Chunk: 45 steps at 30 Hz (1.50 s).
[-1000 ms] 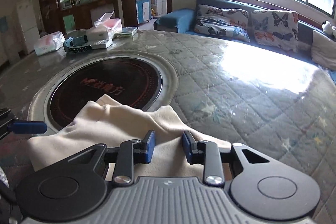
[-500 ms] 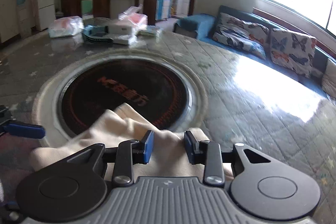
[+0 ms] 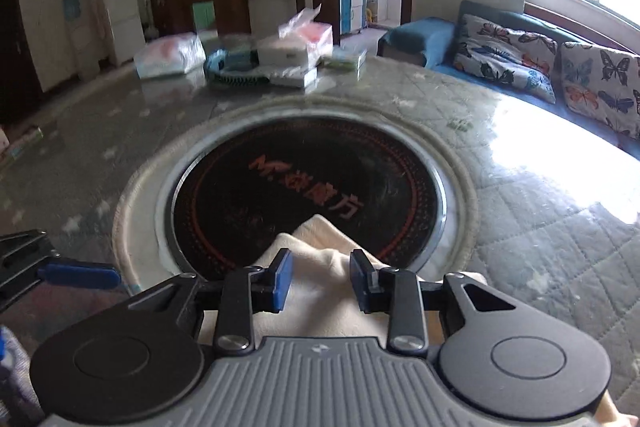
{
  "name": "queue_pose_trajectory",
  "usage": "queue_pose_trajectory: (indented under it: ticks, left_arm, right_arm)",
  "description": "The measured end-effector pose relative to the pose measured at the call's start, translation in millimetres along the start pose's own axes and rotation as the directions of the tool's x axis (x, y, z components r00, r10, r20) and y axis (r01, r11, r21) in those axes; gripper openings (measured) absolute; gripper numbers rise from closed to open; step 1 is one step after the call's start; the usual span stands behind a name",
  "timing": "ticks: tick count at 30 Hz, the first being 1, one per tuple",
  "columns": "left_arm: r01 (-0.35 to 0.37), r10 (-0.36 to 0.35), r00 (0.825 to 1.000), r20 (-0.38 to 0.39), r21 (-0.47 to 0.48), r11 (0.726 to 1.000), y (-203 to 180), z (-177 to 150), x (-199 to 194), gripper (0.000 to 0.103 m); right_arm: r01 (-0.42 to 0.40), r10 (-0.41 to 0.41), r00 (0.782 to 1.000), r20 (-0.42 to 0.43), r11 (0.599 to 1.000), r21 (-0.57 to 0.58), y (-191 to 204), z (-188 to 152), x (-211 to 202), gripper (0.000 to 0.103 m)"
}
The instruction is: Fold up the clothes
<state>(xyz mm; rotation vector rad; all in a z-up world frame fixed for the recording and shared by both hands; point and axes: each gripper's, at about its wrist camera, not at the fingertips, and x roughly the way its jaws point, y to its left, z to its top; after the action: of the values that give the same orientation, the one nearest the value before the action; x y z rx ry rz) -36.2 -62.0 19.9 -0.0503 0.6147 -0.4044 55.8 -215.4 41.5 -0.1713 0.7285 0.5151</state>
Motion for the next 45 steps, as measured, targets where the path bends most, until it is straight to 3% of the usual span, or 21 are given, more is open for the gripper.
queue_pose_trajectory:
  ticks: [7,14,17,23,31,45]
  left_arm:
    - [-0.049,0.052,0.998,0.043,-0.067,0.997,10,16,-4,0.103]
    - [-0.098,0.099,0.995,0.006,-0.095,0.991,-1,34,26,0.103]
    - [-0.134,0.132,0.991,-0.023,-0.090,0.987,-5,36,40,0.103]
    - [-0.215,0.208,0.974,-0.090,-0.075,0.974,-7,28,59,0.103]
    - [-0.250,0.244,0.965,-0.092,-0.057,0.967,-15,24,56,0.103]
    - [-0.248,0.243,0.961,-0.135,-0.027,0.968,-34,11,38,0.103]
  right_arm:
    - [0.040,-0.039,0.999,0.030,0.998,-0.046,0,-22,-54,0.032]
    - [0.040,-0.039,0.999,0.011,0.991,-0.128,22,-61,-72,0.033]
    - [0.027,-0.023,0.999,0.031,0.990,-0.136,28,-72,-81,0.038]
    - [0.080,-0.077,0.993,0.086,0.996,-0.032,7,-88,-108,0.045]
    - [0.136,-0.147,0.986,0.075,0.982,0.127,-23,-122,-122,0.052]
    - [0.111,-0.118,0.991,0.059,0.987,0.113,-35,-154,-145,0.055]
